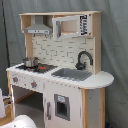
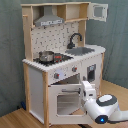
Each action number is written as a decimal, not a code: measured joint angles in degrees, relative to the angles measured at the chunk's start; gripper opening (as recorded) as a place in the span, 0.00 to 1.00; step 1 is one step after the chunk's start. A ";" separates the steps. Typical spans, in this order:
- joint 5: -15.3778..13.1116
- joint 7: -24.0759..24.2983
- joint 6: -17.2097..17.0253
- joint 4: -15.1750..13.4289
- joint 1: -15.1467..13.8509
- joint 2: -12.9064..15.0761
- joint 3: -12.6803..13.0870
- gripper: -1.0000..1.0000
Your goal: Play with the kitchen
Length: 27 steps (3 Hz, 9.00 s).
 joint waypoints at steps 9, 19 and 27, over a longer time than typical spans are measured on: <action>-0.12 -51.62 -10.39 8.23 6.86 1.17 -16.38 1.00; 26.12 -102.58 -22.12 -8.18 11.83 14.57 -33.19 1.00; 55.30 -141.04 -9.87 -18.03 5.32 19.04 -32.60 1.00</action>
